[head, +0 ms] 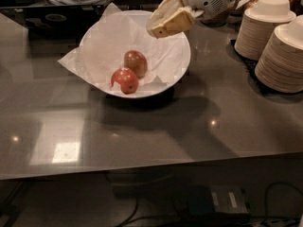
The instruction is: Pick apple from white bowl
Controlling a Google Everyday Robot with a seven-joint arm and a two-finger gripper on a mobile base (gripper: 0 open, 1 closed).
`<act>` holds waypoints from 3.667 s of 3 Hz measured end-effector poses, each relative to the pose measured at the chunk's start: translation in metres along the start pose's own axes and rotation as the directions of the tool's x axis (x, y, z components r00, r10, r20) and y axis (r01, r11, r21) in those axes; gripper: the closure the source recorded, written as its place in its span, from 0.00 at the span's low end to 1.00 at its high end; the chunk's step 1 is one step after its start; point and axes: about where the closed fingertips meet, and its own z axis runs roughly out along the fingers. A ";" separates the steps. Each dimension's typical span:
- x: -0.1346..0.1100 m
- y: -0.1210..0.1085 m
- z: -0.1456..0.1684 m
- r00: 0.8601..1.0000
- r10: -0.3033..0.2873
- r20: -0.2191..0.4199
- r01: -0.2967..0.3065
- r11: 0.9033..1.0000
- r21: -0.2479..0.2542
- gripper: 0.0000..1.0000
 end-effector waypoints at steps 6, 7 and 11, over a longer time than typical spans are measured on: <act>0.047 -0.028 0.067 0.997 0.028 -0.072 -0.035 0.994 -0.103 0.84; 0.062 -0.026 0.082 0.994 0.044 -0.097 -0.057 0.989 -0.135 0.66; 0.059 -0.010 0.090 0.993 0.025 -0.115 -0.044 0.984 -0.172 0.60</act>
Offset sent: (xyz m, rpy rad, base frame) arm 0.0215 0.0118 -0.0254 -0.0238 0.0069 0.0009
